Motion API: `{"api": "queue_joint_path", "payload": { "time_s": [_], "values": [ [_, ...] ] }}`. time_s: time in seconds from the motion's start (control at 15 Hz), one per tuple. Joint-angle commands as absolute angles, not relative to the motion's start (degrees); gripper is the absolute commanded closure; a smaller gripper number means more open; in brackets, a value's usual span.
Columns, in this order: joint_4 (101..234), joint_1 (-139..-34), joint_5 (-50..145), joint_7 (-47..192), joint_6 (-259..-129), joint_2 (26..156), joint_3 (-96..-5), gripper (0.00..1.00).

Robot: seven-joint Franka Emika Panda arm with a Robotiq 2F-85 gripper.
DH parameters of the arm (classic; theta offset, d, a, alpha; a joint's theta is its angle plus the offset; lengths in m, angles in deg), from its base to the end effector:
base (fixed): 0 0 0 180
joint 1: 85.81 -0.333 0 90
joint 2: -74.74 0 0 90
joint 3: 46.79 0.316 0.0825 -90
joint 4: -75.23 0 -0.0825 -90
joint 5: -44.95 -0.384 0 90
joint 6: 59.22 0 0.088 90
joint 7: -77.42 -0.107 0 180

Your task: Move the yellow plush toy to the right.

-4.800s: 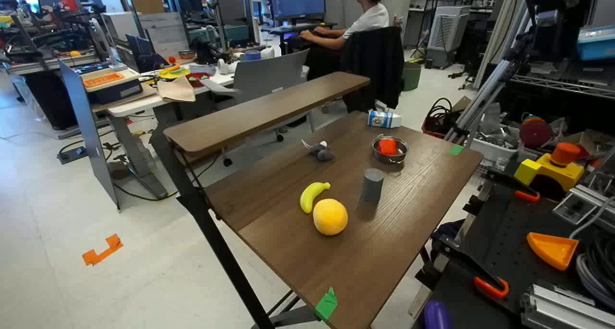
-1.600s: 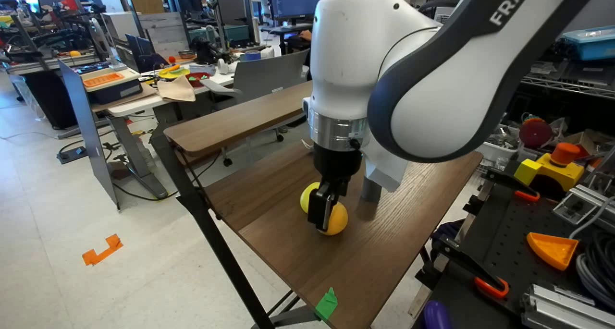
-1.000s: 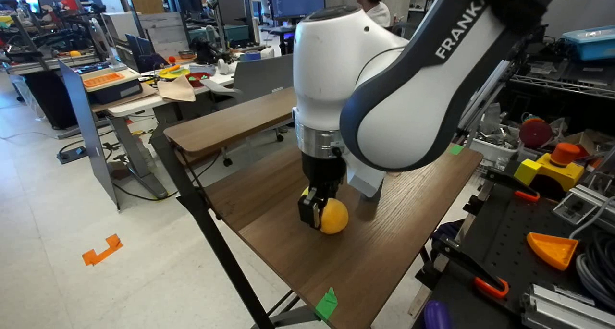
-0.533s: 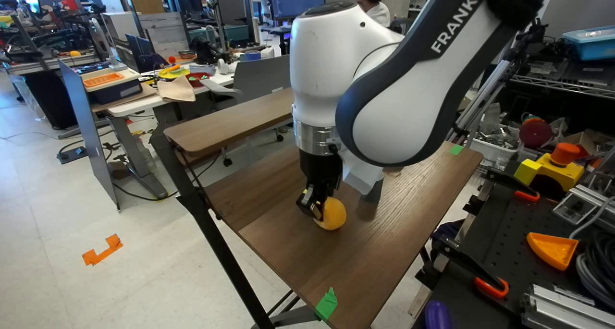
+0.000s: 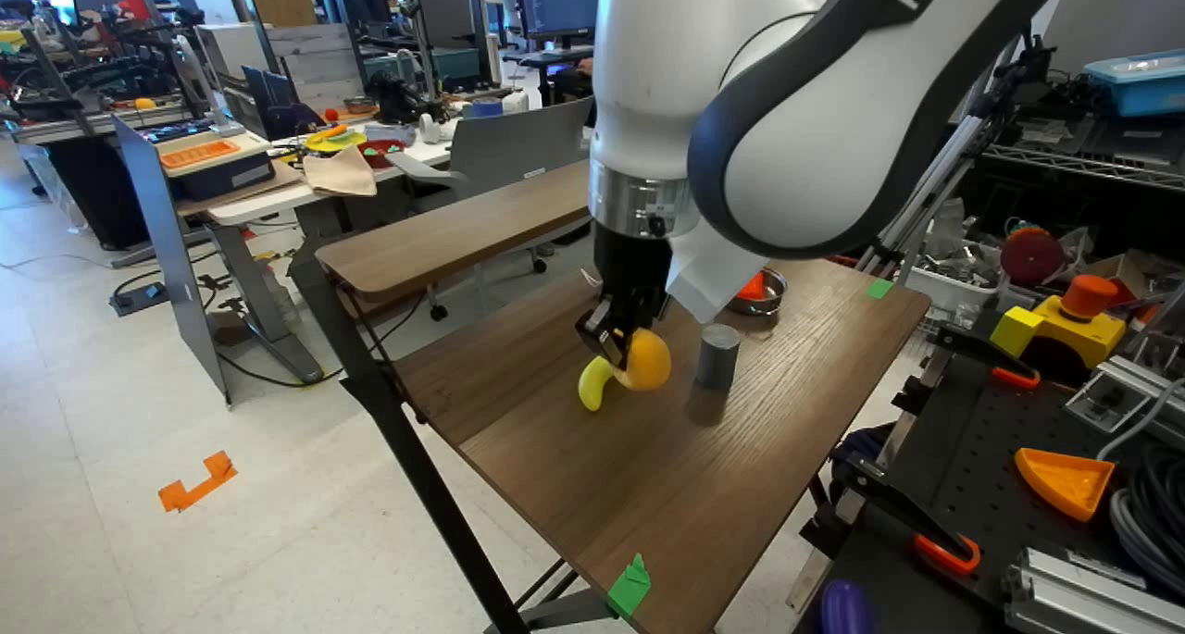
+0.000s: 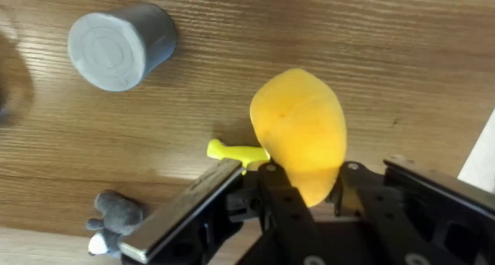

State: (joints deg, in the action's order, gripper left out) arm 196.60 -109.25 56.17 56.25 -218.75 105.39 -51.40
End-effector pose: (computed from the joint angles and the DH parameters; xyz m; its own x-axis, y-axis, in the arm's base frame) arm 0.5516 0.1972 0.1680 0.9754 0.1561 0.1558 0.1449 -0.9861 0.0808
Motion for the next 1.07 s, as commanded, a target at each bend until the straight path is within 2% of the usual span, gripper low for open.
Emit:
{"api": "queue_joint_path", "payload": {
  "time_s": [0.0,0.13,0.4,1.0],
  "values": [
    [202.2,-113.2,59.8,48.0,-228.0,100.6,-58.6,0.95],
    [200.6,-114.1,58.9,44.7,-229.2,101.5,-62.9,0.95],
    [196.1,-108.9,53.0,42.7,-225.1,104.0,-64.3,0.95],
    [185.4,-97.7,44.0,44.9,-211.7,112.4,-57.8,0.95]
  ]
}}
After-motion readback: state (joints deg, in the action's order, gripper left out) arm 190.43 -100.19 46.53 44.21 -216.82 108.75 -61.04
